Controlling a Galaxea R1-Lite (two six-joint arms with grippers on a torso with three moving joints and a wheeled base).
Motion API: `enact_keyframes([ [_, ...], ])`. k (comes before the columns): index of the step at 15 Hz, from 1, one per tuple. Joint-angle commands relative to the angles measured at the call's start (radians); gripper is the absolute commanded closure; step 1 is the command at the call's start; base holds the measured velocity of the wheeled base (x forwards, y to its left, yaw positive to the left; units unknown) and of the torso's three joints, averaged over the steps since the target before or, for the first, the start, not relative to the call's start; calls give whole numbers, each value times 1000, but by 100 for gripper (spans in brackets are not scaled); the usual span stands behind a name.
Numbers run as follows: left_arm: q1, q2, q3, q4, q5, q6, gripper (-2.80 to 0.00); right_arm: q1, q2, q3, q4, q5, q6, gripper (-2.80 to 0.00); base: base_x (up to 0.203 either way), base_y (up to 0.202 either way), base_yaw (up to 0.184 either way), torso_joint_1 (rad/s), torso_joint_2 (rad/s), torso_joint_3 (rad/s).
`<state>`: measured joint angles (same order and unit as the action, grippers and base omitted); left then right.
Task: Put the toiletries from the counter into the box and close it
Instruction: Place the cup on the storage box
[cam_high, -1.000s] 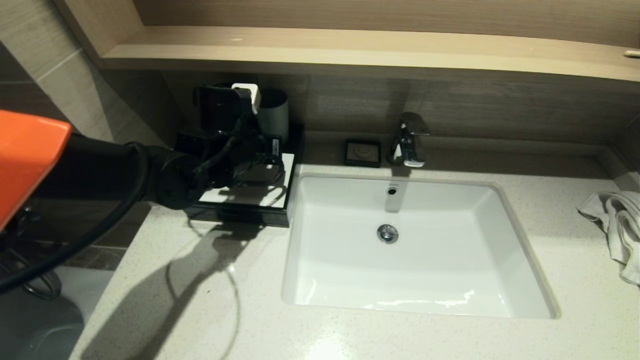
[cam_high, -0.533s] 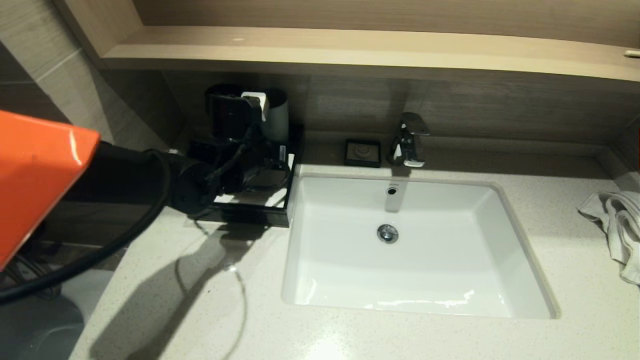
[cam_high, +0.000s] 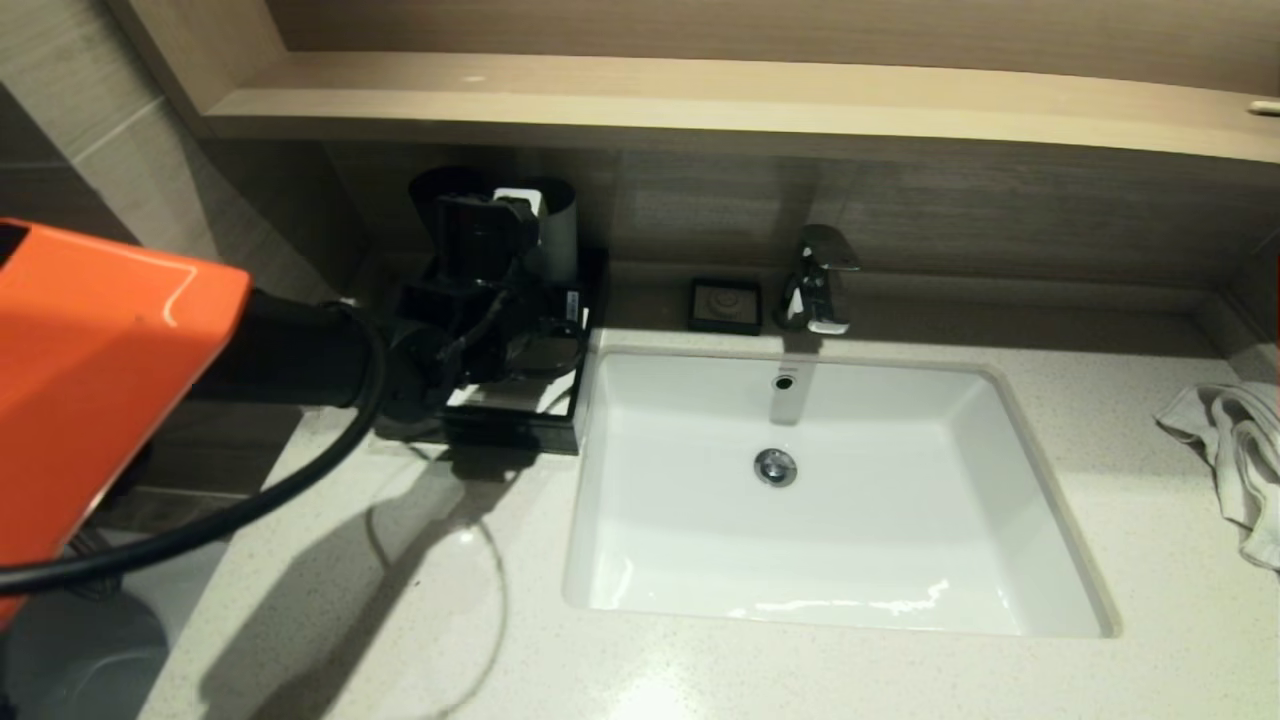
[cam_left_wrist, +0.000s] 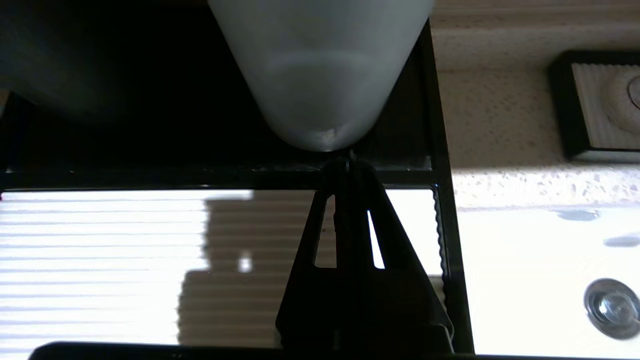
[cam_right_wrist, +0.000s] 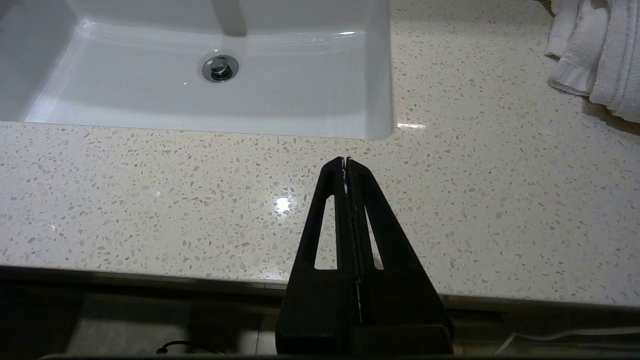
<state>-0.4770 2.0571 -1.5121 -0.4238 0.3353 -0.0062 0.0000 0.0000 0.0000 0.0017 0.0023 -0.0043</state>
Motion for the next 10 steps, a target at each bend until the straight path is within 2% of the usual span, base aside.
enact_keyframes([
  [1, 1, 25, -30, -3, 4, 1, 0, -1, 0, 0, 0, 1, 0, 0, 0, 0, 0, 0, 0, 0],
  [10, 1, 74, -106, 2, 5, 29, 0, 0, 0, 0, 0, 1, 0, 0, 0, 0, 0, 0, 0, 0],
])
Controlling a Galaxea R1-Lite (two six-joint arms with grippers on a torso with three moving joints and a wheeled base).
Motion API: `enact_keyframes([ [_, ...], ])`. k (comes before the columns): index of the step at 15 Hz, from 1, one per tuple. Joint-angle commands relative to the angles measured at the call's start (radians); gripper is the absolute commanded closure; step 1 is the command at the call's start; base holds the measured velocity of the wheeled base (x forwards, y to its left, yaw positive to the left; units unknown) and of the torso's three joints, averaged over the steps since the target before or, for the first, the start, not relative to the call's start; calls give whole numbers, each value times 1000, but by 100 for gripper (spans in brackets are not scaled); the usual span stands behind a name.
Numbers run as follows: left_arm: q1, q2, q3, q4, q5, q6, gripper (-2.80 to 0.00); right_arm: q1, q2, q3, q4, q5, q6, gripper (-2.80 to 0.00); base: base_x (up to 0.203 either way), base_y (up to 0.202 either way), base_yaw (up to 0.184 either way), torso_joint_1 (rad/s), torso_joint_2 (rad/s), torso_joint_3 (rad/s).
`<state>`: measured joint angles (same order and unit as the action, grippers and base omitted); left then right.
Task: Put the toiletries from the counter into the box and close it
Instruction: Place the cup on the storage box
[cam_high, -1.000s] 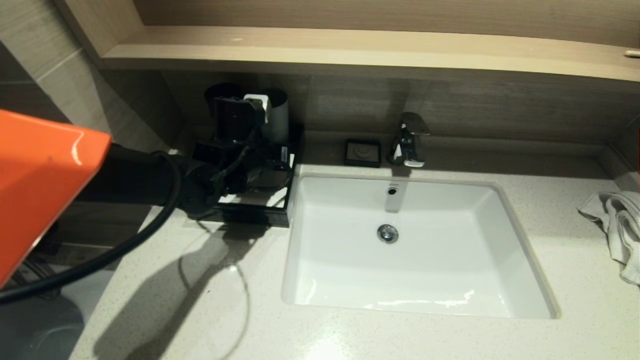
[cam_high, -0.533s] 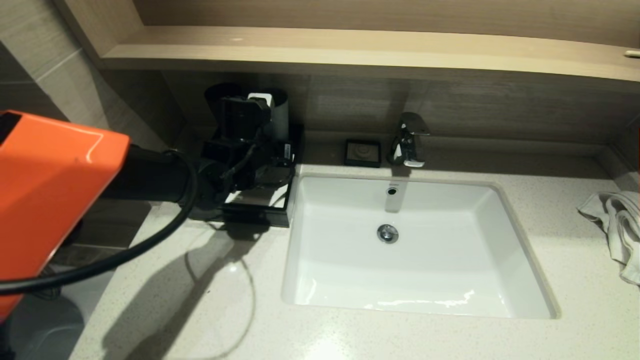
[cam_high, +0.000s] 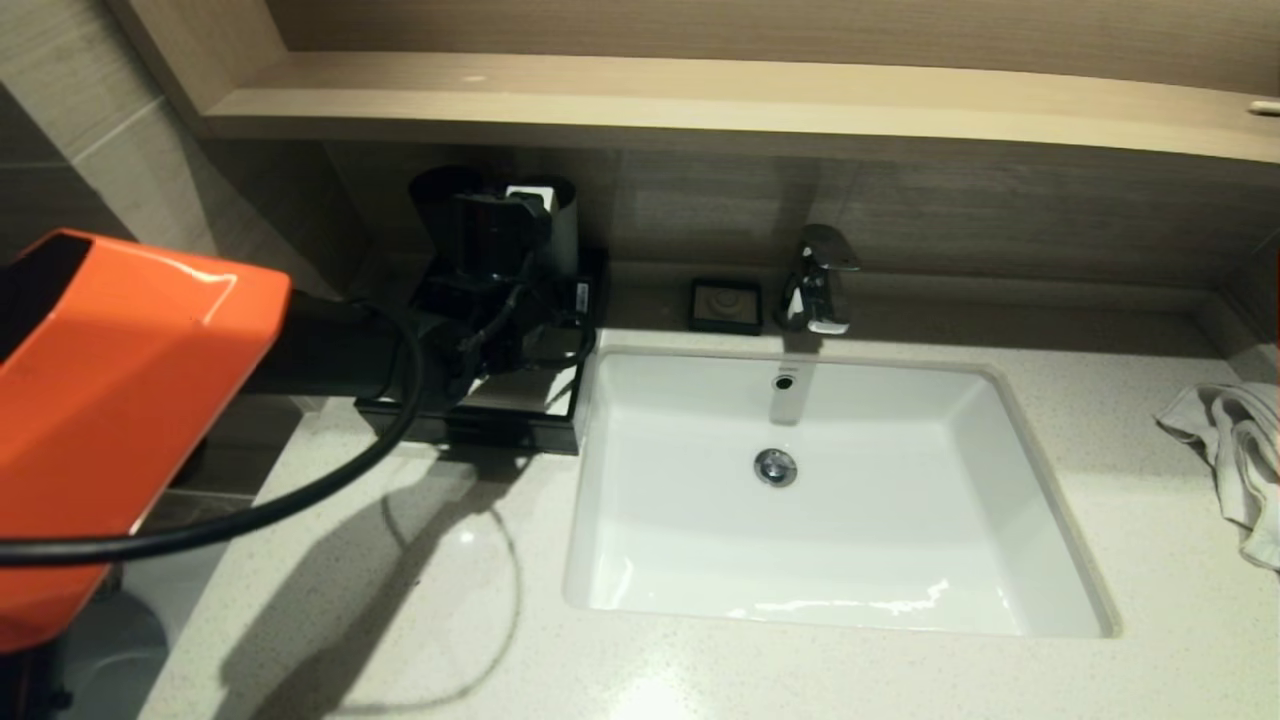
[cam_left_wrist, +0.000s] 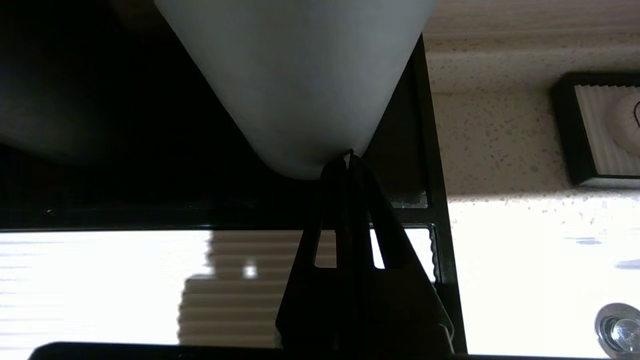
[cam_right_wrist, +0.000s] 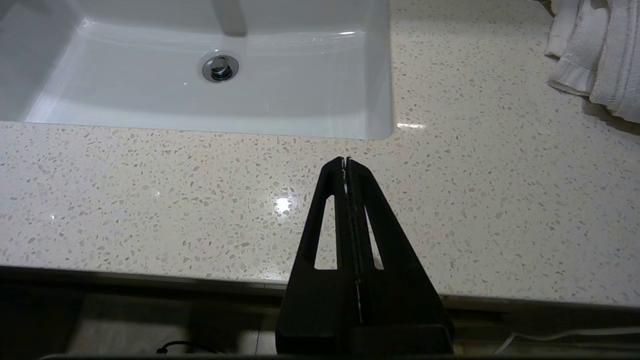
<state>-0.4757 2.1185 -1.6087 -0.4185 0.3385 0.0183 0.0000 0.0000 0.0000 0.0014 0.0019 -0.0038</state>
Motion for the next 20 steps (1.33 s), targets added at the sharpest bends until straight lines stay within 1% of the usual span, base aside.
enact_keyframes([
  [1, 2, 14, -16, -3, 2, 11, 0, 0, 0, 0, 0, 1, -1, 0, 0, 0, 0, 0, 0, 0],
  [9, 8, 23, -27, -5, 8, 19, 0, 0, 0, 0, 0, 1, -1, 0, 0, 0, 0, 0, 0, 0],
  [15, 25, 46, -84, 7, 10, 20, 0, 0, 0, 0, 0, 1, -1, 0, 0, 0, 0, 0, 0, 0],
  [20, 25, 41, -84, 6, 10, 19, 0, 0, 0, 0, 0, 0, -1, 0, 0, 0, 0, 0, 0, 0],
])
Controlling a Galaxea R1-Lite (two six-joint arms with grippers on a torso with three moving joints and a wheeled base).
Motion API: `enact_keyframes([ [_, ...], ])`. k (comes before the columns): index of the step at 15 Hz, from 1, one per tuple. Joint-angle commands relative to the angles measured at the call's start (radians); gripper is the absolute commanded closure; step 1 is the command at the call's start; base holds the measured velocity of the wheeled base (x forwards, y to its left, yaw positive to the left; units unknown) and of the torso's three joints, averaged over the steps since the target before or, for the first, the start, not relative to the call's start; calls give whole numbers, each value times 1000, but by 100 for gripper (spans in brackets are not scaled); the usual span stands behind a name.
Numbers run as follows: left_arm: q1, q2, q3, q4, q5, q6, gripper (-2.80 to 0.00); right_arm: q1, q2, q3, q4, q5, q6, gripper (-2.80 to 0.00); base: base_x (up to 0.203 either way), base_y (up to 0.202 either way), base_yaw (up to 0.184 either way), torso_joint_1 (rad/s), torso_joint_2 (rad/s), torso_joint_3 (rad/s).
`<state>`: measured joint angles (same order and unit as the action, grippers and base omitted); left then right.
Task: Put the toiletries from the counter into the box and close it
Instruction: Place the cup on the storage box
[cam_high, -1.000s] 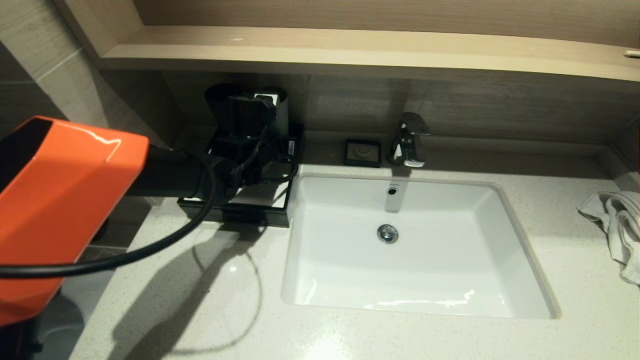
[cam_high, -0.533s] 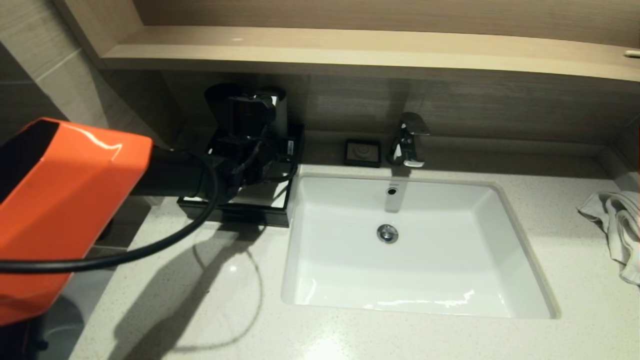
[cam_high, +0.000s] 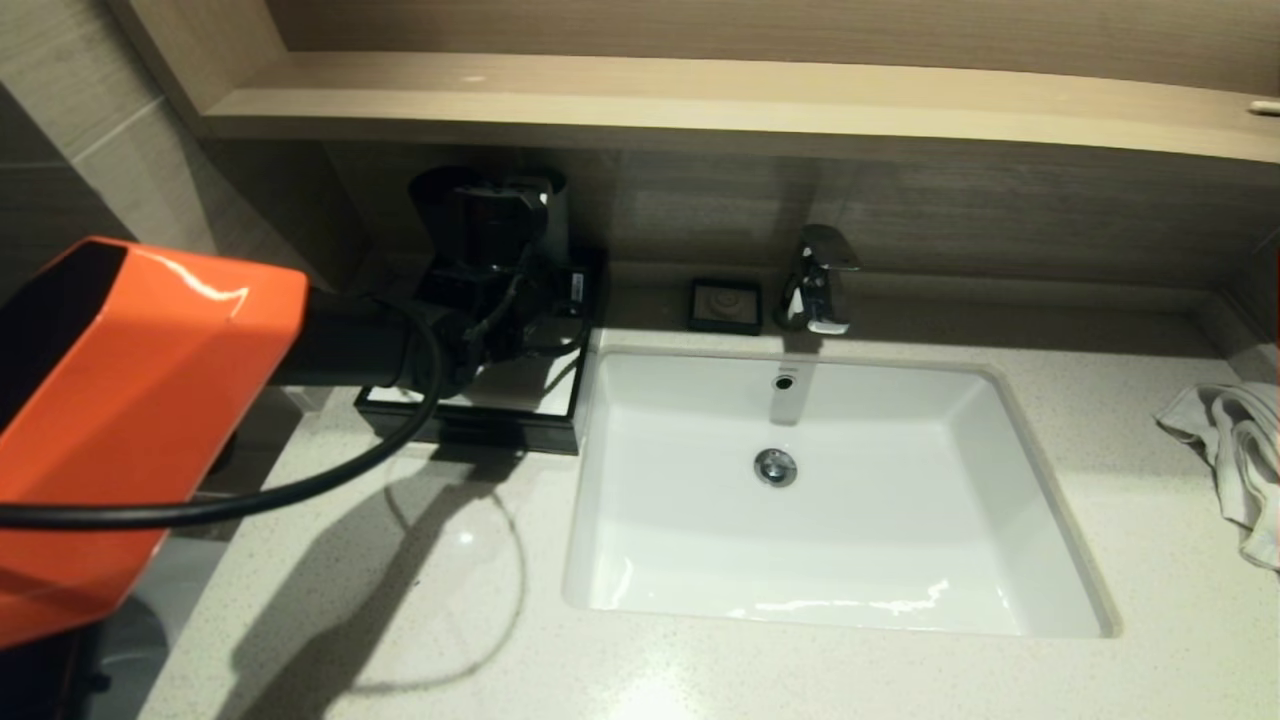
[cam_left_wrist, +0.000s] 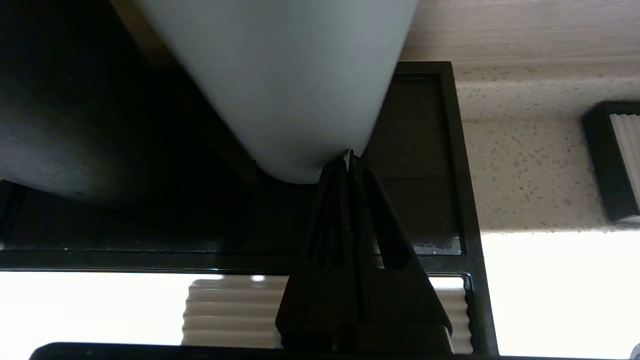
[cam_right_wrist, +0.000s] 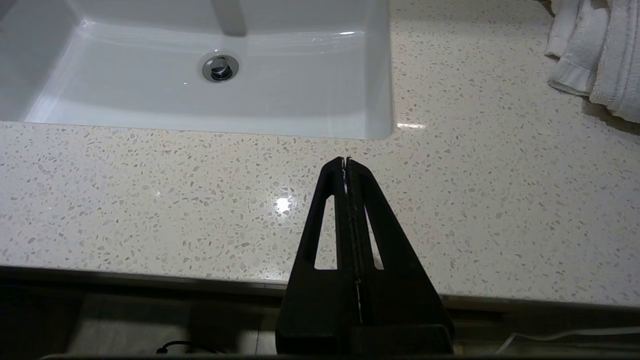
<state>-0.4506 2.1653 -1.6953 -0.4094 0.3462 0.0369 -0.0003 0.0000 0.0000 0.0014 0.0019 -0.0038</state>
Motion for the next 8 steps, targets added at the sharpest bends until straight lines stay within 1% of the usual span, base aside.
enact_keyframes([
  [1, 0, -14, 6, -3, 2, 0, 0, 0, 0, 0, 0, 1, -1, 0, 0, 0, 0, 0, 0, 0],
  [8, -15, -129, 114, -10, 1, -7, 0, 0, 0, 0, 0, 1, -1, 0, 0, 0, 0, 0, 0, 0],
])
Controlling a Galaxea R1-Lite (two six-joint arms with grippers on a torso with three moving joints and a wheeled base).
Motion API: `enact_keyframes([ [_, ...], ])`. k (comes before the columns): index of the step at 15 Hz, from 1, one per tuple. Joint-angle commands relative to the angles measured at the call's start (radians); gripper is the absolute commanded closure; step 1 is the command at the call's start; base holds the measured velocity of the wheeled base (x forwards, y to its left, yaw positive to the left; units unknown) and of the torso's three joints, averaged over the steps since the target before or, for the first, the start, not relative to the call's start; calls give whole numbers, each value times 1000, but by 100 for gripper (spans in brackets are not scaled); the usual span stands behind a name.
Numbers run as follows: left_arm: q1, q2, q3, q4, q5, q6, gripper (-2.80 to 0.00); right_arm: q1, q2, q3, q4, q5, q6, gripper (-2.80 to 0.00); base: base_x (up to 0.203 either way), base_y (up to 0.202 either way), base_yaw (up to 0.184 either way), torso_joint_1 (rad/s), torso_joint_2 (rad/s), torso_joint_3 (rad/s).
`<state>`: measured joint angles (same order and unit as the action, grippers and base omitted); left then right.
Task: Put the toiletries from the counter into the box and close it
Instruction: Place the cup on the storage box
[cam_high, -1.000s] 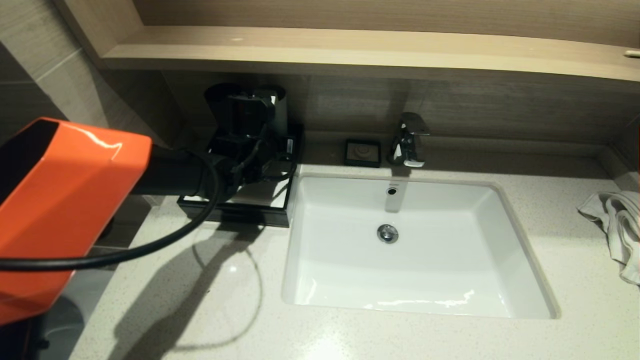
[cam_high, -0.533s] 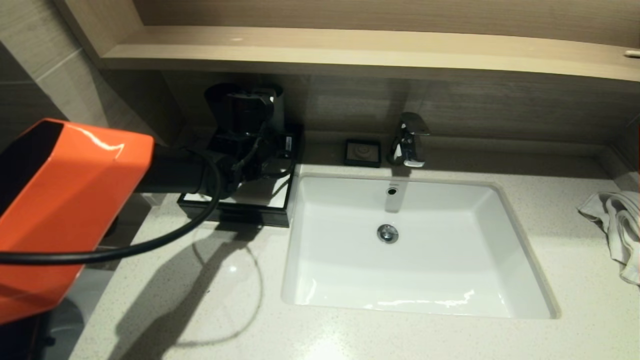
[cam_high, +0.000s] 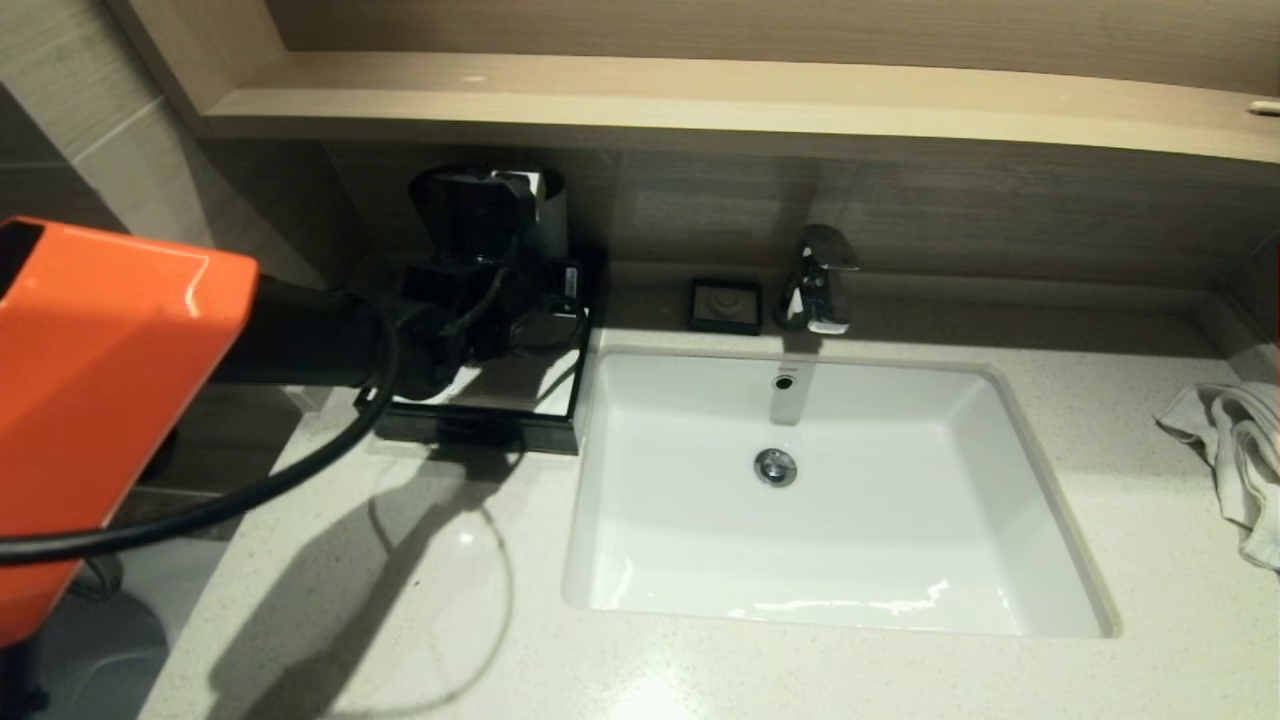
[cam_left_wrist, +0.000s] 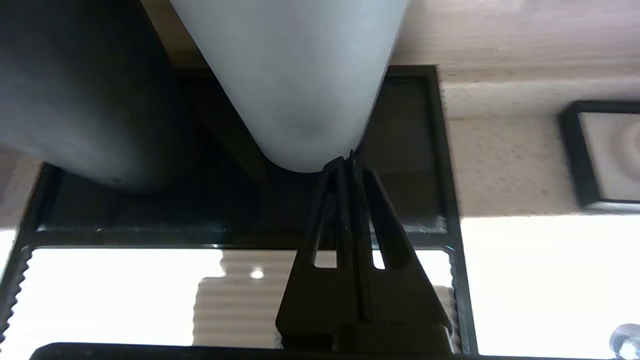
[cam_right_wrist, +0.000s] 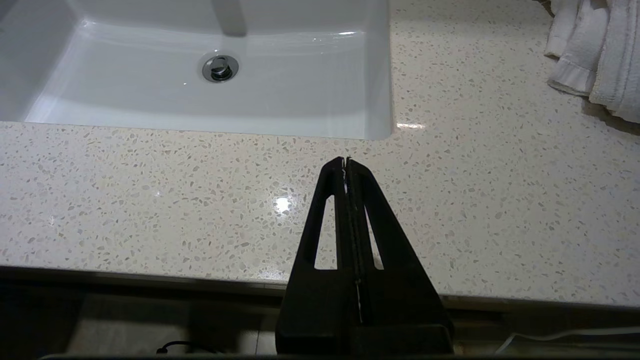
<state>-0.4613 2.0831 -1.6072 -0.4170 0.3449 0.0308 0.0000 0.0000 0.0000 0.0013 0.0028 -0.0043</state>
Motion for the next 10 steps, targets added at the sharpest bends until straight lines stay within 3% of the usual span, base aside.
enact_keyframes([
  [1, -11, -74, 52, -2, 2, -3, 0, 0, 0, 0, 0, 0, 0, 0, 0, 0, 0, 0, 0, 0],
  [10, -38, -454, 464, -28, 0, 1, 0, 0, 0, 0, 0, 0, 0, 0, 0, 0, 0, 0, 0, 0],
])
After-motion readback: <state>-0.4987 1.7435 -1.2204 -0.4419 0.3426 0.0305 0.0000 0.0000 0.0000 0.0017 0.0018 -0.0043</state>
